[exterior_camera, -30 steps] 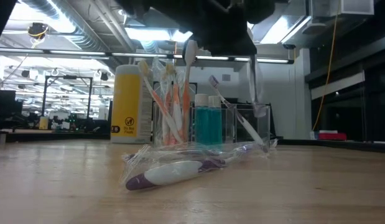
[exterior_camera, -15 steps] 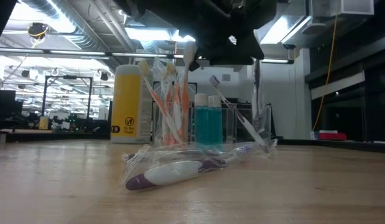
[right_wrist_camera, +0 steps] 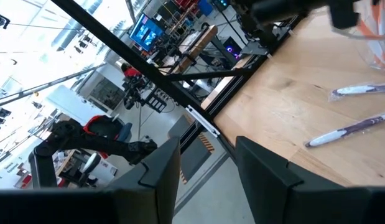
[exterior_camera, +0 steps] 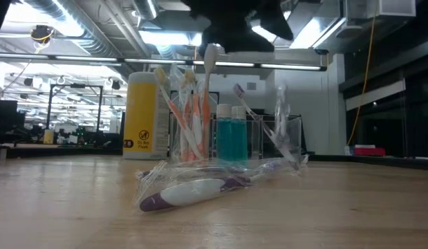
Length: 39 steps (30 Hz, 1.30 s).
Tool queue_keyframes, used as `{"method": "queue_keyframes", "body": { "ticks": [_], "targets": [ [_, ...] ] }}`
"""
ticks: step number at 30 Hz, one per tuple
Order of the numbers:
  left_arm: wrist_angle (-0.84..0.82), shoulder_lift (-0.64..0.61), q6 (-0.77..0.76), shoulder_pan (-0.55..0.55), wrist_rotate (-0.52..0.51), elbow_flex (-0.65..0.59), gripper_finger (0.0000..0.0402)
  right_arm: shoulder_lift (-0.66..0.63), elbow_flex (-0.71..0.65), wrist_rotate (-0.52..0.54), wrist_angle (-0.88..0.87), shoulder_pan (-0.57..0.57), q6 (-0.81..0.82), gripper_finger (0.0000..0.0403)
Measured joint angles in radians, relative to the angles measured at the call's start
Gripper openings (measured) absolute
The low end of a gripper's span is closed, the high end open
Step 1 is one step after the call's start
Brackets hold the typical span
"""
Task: Pick & Place toothbrushing station
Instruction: Put the white and violet toothbrush into the right compartment of the transparent organizer
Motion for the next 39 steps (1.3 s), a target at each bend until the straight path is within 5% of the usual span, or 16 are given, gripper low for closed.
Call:
{"method": "queue_keyframes", "body": {
  "ticks": [10,19,22,26,29,39],
  "targets": [
    [-0.090,-0.087,0.017,-0.040,-0.078,0.000,0.0163,0.000,0.000,0.023,-0.001,0.000,-0.007,0.0158],
    [-0.134,-0.114,-0.086,-0.034,0.036,0.000,0.0128,0.000,0.000,0.052,-0.057,-0.045,-0.022,0.0145],
    [-0.137,-0.133,-0.034,-0.054,0.023,0.000,0.0115,0.000,0.000,0.011,-0.242,-0.097,0.124,0.0130],
    [-0.182,-0.167,-0.019,-0.064,0.000,0.000,0.0103,0.000,-0.008,-0.102,-0.622,-0.150,0.533,0.0121],
    [-0.237,-0.190,-0.050,-0.079,-0.015,0.000,0.0098,0.000,-0.051,-0.079,-0.807,-0.155,0.803,0.0123],
    [-0.250,-0.211,-0.084,-0.144,-0.060,0.001,0.0095,-0.079,-0.308,-0.093,-0.518,-0.270,0.838,0.0125]
  ]
}}
